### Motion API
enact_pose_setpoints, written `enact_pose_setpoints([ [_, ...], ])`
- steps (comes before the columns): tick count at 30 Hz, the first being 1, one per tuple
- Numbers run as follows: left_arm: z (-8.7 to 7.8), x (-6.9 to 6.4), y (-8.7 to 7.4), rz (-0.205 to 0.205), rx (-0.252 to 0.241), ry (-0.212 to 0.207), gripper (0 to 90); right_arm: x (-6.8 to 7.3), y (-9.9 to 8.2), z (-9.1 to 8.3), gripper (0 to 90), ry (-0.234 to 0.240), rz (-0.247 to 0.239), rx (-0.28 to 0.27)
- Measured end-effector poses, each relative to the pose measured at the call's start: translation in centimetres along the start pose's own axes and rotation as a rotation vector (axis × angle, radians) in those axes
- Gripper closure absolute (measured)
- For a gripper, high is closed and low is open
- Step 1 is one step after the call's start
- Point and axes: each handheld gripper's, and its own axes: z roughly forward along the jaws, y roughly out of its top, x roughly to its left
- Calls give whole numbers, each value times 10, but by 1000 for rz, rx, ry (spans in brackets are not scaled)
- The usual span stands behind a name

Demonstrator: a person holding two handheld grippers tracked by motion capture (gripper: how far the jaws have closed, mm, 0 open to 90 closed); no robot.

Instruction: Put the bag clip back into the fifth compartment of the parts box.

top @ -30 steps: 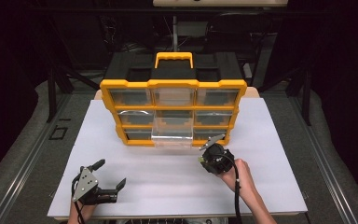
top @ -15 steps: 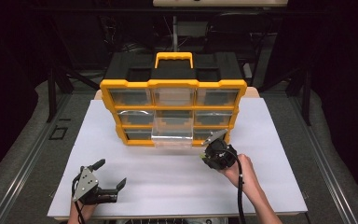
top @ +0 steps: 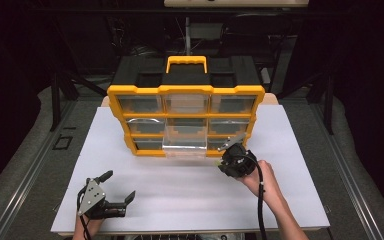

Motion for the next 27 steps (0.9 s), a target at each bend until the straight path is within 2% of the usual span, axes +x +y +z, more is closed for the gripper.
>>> enact_pose_setpoints([
  [10, 0, 0, 0, 2, 1, 0, 0, -4, 3, -8, 803, 3, -1, -6],
  [27, 0, 0, 0, 1, 2, 1, 0, -6, 16, -24, 803, -10, -31, -13],
])
